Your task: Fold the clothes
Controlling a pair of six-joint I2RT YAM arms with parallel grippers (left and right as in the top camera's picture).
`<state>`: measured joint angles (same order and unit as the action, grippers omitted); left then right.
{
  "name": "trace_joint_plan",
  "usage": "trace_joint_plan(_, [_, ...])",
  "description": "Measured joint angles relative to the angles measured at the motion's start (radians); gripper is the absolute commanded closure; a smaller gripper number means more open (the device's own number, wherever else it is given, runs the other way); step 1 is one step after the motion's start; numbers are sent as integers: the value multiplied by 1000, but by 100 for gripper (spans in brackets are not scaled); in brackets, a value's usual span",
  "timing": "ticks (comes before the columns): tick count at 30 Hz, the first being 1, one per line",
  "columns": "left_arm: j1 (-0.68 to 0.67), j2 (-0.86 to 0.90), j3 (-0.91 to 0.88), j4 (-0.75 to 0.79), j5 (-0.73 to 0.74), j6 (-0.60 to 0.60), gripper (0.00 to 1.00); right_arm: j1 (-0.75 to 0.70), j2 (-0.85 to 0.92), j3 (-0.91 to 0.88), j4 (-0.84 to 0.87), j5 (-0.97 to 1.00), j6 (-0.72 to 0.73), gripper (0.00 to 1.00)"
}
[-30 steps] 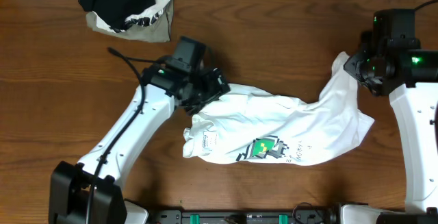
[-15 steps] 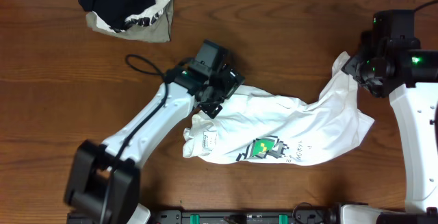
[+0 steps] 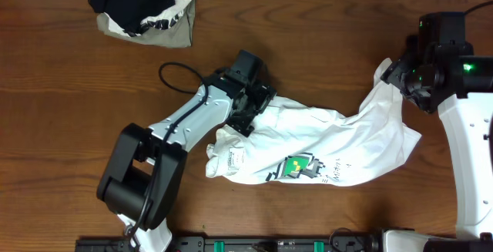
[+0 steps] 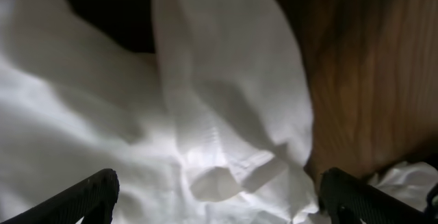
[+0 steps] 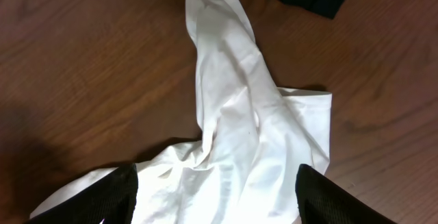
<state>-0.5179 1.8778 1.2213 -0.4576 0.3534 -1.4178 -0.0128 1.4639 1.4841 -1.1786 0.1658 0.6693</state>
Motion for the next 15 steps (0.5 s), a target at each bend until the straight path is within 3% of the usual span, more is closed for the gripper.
trace_joint_plan(8, [0,47,0,27,0,-27,6,0,0,0,-13,0,0,28])
trace_joint_plan(15, [0,65,1,33,3,-51,40,0,0,-6,-11,0,0,28])
